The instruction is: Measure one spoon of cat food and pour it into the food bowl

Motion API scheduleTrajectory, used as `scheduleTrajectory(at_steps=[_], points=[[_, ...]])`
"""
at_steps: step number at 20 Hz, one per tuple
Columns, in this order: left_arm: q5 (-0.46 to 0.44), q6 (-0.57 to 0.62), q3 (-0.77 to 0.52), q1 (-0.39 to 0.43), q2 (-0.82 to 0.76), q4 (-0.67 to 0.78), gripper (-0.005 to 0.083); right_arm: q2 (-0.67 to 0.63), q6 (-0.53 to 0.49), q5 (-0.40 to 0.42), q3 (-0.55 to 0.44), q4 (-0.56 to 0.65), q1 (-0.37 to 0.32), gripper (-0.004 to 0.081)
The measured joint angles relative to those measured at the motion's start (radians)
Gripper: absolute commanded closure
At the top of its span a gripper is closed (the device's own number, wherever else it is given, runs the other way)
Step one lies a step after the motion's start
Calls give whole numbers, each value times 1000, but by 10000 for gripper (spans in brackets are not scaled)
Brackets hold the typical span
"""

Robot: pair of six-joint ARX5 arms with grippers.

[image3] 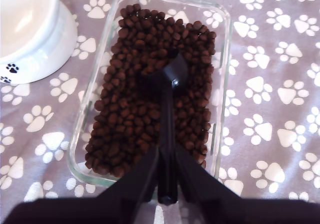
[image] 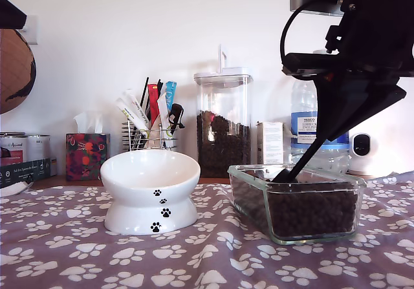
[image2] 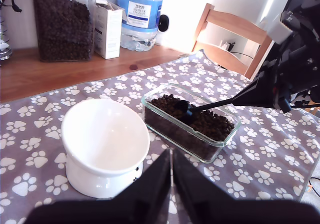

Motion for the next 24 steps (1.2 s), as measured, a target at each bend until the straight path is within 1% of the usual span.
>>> scheduleTrajectory(at_steps=[6, 11, 16, 18, 22, 24], points=[[0, 0, 0, 0, 0, 0, 793, -39, 0, -3, 0, -3, 0, 783], [0, 0, 0, 0, 0, 0, 793, -40, 0, -3, 0, -3, 0, 783], [0, 0, 0, 0, 0, 0, 793, -63, 0, -6, 0, 18, 0, 783], [0, 0, 0, 0, 0, 0, 793, -75, 1, -18, 0, 28, 0, 783], [0, 0, 0, 0, 0, 0, 793, -76, 23, -56, 0, 87, 0, 783], [0, 0, 0, 0, 2, 1, 793, -76, 24, -61, 0, 92, 0, 783]])
